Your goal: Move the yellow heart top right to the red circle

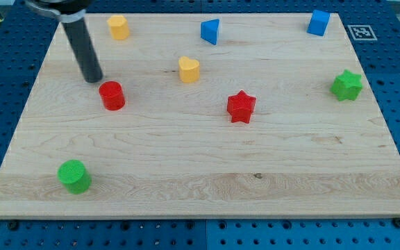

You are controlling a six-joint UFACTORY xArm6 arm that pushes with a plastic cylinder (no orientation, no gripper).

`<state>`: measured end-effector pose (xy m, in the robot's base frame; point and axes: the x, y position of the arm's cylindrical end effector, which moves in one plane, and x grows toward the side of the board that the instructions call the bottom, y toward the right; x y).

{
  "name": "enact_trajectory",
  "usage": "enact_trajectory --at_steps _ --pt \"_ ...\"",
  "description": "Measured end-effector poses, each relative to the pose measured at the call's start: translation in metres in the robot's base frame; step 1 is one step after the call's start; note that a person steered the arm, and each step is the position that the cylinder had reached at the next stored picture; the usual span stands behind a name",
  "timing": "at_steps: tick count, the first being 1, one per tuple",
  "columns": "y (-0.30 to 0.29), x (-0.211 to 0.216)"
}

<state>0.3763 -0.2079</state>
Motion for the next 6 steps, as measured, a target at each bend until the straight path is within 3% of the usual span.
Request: enact_trajectory --at_steps 1,3,5,6 --pt "0.007 0.033" --pt "0.097 0.051" --pt "0.083 0.091" --pt "0.129 0.091"
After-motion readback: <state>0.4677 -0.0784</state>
